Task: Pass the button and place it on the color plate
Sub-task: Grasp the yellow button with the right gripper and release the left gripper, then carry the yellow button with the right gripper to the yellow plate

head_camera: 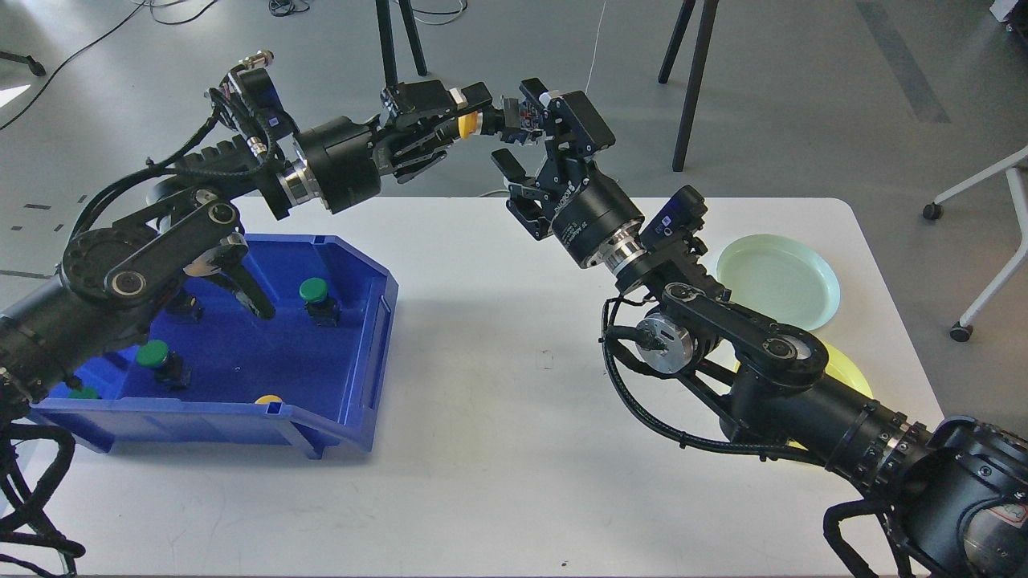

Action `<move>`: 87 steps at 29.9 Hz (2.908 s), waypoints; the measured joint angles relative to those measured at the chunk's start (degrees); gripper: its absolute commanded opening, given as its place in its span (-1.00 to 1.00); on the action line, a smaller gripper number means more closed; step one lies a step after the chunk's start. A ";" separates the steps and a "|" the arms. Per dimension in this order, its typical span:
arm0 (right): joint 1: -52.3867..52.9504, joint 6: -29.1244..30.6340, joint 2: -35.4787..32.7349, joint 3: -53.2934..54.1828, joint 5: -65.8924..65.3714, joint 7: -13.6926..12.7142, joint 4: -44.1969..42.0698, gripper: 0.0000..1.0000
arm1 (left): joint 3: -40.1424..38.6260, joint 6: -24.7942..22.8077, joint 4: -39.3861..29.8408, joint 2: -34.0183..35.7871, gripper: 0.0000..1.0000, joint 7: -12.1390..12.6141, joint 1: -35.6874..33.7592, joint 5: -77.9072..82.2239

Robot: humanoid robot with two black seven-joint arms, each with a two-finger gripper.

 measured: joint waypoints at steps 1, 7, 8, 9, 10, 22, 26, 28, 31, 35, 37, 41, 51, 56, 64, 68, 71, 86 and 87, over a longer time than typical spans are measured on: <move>0.00 -0.12 0.01 0.01 0.01 0.00 0.00 0.96 | 0.00 0.00 0.00 0.00 -0.60 0.00 0.00 0.00; -0.03 -0.52 0.04 0.08 0.11 0.00 0.09 0.82 | 0.00 0.00 0.10 0.00 -0.60 0.00 0.00 0.00; -0.04 -0.55 0.04 0.09 0.11 0.00 0.10 0.74 | 0.00 0.00 0.10 0.00 -0.60 0.00 0.00 -0.01; -0.05 -0.56 0.03 0.09 0.11 0.00 0.14 0.61 | 0.00 0.00 0.10 0.00 -0.60 0.00 0.00 -0.03; -0.05 -0.56 0.03 0.09 0.11 0.00 0.20 0.43 | 0.00 0.00 0.11 0.00 -0.60 0.00 0.00 -0.05; -0.01 -1.70 0.02 -0.30 -1.39 0.00 0.68 -0.73 | -0.04 0.00 0.28 0.00 -0.59 0.00 0.00 -0.08; 0.00 -2.45 0.02 -0.40 -1.50 0.02 0.75 -0.81 | -0.04 0.00 0.30 0.00 -0.56 0.00 0.00 -0.07; 0.00 -2.55 0.02 -0.42 -1.50 0.02 0.75 -0.82 | -0.04 0.00 0.30 0.00 -0.46 0.00 0.00 -0.07; 0.03 -2.66 0.02 -0.44 -1.50 0.02 0.75 -0.84 | -0.04 0.00 0.30 0.00 -0.26 0.00 0.00 -0.07; 0.10 -2.69 0.01 -0.45 -1.50 0.00 0.92 -0.87 | -0.04 0.00 0.30 -0.07 0.30 0.00 0.00 -0.08; 0.11 -2.69 0.01 -0.45 -1.50 0.00 0.95 -0.88 | -0.09 0.00 0.30 -0.08 0.69 0.00 0.00 -0.10; 0.15 -2.69 0.03 -0.46 -1.51 -0.03 0.97 -0.89 | -0.20 0.00 0.22 -0.30 0.83 -0.02 0.00 -0.25; -1.17 -4.43 -1.88 -0.73 -1.59 -0.02 3.58 -0.89 | -0.22 0.00 0.28 -0.61 0.86 -0.02 0.01 -0.57; -4.85 -6.77 -10.58 0.20 -1.57 0.01 7.15 -0.89 | -0.23 0.00 0.37 -0.62 0.88 -0.02 0.08 -1.50; -17.32 -17.34 -34.96 0.04 -2.75 0.02 18.03 -0.88 | -0.26 0.00 0.52 -0.62 0.89 -0.01 0.21 -1.73; -26.19 -24.27 -45.03 -1.38 -6.52 0.01 24.74 -0.87 | -0.25 0.00 0.54 -0.59 0.90 -0.01 0.26 -2.76; -31.75 -27.48 -47.96 -1.59 -8.24 -0.01 26.14 -0.83 | -0.19 0.00 0.61 -0.52 0.90 -0.01 0.52 -3.82; -37.68 -28.60 -42.20 -1.72 -2.29 -0.01 16.37 -0.61 | -0.17 0.00 0.90 -0.52 0.93 0.00 0.87 -5.11; -37.97 -28.56 -41.66 -1.73 -1.74 -0.01 16.07 -0.55 | -0.17 0.00 0.96 -0.52 0.93 0.00 0.87 -5.42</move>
